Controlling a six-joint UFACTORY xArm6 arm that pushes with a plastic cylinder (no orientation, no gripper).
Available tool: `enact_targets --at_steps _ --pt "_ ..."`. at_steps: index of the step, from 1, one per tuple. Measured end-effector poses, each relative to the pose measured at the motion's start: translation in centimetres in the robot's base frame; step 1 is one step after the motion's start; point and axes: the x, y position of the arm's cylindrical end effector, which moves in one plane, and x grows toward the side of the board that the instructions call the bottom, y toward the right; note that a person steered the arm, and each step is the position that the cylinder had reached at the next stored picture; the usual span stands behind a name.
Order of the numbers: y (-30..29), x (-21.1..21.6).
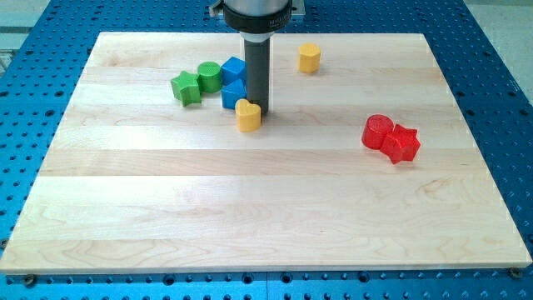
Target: Move the yellow heart diagonally bottom right to the blue triangle
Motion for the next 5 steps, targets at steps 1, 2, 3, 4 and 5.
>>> enact_targets --at_steps 1,2,3,4,5 --pt "1.7 2.4" --pt "0.9 3.0" --pt "2.0 3.7" --pt "4.7 7.6" --pt "-1.0 9.3"
